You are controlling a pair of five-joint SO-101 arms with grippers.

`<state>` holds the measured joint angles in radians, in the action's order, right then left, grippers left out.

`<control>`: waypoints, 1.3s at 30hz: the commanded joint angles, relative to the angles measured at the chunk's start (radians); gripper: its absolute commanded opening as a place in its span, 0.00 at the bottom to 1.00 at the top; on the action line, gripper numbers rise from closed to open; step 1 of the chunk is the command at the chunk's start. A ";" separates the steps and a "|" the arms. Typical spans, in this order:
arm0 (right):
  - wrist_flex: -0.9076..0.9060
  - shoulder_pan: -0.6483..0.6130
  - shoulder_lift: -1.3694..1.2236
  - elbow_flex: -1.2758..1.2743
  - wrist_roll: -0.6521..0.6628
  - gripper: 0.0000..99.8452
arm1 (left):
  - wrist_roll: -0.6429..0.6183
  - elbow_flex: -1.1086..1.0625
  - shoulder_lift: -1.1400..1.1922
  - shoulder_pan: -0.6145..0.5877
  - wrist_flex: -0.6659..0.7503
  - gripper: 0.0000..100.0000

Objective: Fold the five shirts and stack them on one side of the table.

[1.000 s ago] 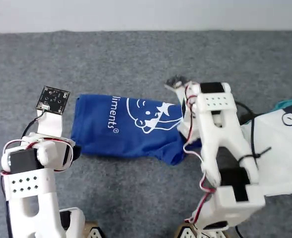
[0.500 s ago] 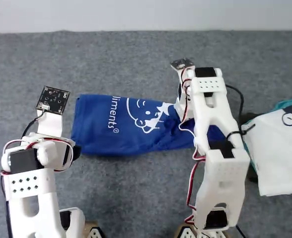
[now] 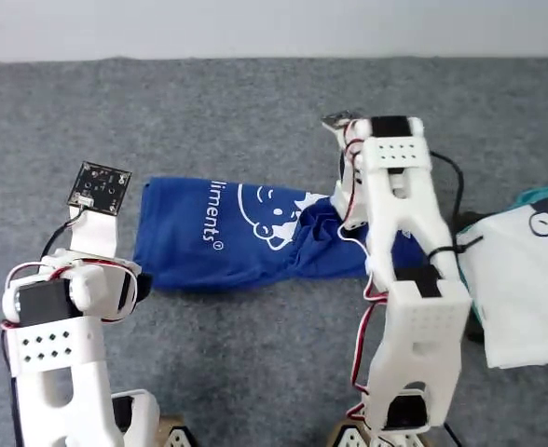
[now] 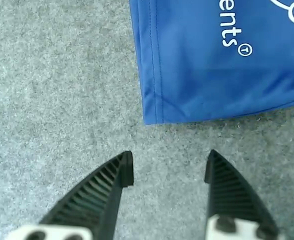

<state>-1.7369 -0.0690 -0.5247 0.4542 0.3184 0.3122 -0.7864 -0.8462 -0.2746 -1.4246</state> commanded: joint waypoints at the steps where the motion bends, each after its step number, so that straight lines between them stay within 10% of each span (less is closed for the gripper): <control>1: -0.058 0.013 0.107 0.017 0.015 0.23 | 0.002 0.002 -0.018 0.008 0.009 0.23; 24: 0.289 -0.229 0.062 -0.218 0.005 0.23 | 0.002 0.002 -0.018 0.008 0.008 0.23; 39: 0.163 -0.236 0.093 -0.160 0.014 0.23 | 0.002 0.002 -0.018 0.008 0.008 0.23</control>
<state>-1.4945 -0.3099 -0.5401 0.2409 0.3230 0.3122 -0.7864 -0.8462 -0.2746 -1.4246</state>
